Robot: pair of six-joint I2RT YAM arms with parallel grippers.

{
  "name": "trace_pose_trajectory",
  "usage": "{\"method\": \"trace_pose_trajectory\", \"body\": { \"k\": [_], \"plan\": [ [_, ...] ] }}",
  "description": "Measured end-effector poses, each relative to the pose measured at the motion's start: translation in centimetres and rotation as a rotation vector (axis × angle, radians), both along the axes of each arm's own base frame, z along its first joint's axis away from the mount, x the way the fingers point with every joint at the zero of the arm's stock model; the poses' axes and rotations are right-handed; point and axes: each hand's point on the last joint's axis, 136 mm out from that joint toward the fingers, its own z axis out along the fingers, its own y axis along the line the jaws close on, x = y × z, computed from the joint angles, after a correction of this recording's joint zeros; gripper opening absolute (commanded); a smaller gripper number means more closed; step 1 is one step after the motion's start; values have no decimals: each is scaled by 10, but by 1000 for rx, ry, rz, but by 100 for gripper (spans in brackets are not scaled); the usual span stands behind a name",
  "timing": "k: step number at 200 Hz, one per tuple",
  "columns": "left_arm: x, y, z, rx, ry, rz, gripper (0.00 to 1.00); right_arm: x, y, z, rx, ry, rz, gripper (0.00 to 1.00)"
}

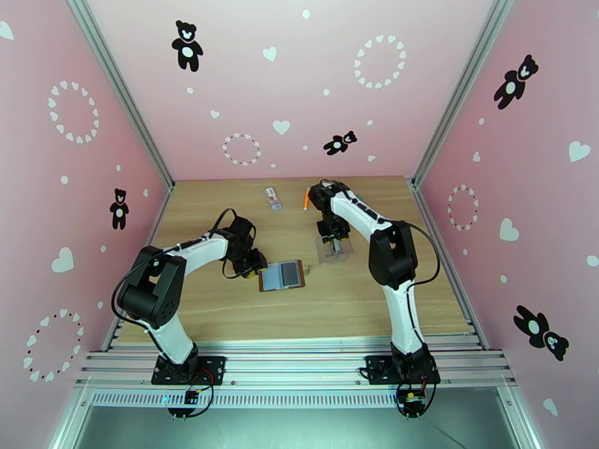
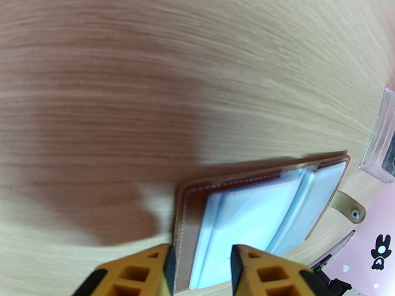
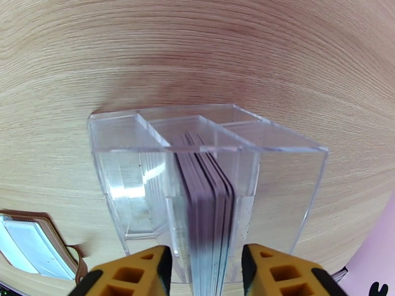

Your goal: Put the credit cards into the card holder

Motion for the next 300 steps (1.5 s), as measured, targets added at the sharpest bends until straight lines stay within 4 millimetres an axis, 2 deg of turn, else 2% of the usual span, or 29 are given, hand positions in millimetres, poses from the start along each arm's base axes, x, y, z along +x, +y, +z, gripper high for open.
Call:
{"method": "trace_pose_trajectory", "body": {
  "k": [48,188,249,275,300],
  "plan": [
    [0,0,0,0,0,0,36,0,-6,-9,-25,27,-6,46],
    [0,0,0,0,0,0,36,4,-21,-12,-42,30,-34,46],
    [0,0,0,0,0,0,36,9,-41,-2,-77,1,-63,45],
    [1,-1,1,-1,-4,0,36,9,-47,8,-77,-20,-74,41],
    [4,-1,3,-4,-11,0,36,6,-51,10,-79,-16,-77,36]
  ]
}}
